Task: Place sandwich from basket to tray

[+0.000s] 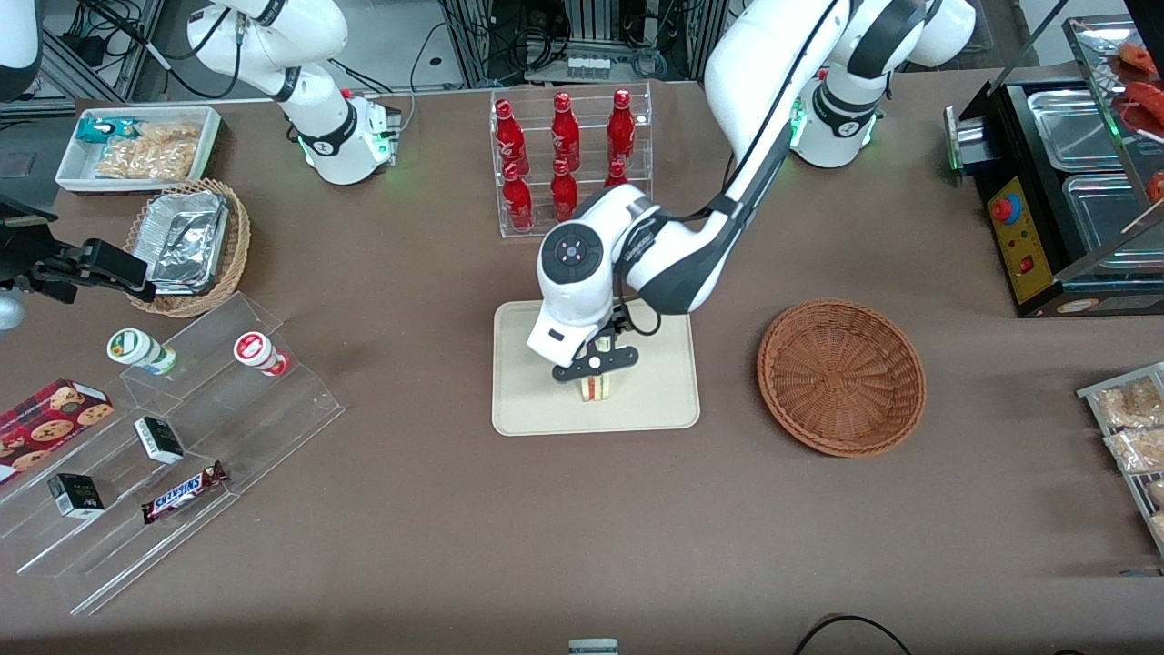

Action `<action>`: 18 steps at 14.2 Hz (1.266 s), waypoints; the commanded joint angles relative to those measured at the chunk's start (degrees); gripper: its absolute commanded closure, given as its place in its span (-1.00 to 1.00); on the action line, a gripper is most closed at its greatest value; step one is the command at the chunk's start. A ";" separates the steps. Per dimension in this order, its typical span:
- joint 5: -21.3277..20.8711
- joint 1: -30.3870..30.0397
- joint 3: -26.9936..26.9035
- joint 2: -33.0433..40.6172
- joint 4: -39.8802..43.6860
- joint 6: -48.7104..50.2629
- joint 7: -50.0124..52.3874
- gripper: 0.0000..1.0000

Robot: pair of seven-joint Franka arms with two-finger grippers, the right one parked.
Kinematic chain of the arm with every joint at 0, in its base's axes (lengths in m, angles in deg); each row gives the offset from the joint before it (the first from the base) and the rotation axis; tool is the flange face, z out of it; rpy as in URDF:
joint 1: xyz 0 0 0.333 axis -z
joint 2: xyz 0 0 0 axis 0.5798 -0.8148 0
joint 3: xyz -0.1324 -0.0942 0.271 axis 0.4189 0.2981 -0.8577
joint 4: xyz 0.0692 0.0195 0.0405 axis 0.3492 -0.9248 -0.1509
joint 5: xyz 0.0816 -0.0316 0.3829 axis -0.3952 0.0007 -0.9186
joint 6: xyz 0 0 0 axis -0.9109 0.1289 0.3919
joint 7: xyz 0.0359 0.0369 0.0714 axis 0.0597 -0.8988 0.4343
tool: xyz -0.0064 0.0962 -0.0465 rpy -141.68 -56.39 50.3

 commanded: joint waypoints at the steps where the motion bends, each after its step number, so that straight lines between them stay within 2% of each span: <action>1: -0.54 -1.74 -1.56 6.05 -1.75 4.76 -0.44 -1.00; 4: -0.28 -4.99 -3.51 10.62 -3.68 11.52 -1.14 -1.00; 7: -0.54 -9.29 -3.51 17.65 -11.41 12.07 -3.23 -1.00; 10: -0.54 -13.69 -3.51 21.70 -15.89 12.07 -7.19 -1.00; 16: -0.72 -21.78 -3.60 32.58 -26.00 12.86 -24.31 -1.00; 18: -0.81 -26.68 -3.08 36.54 -29.25 13.73 -31.16 -1.00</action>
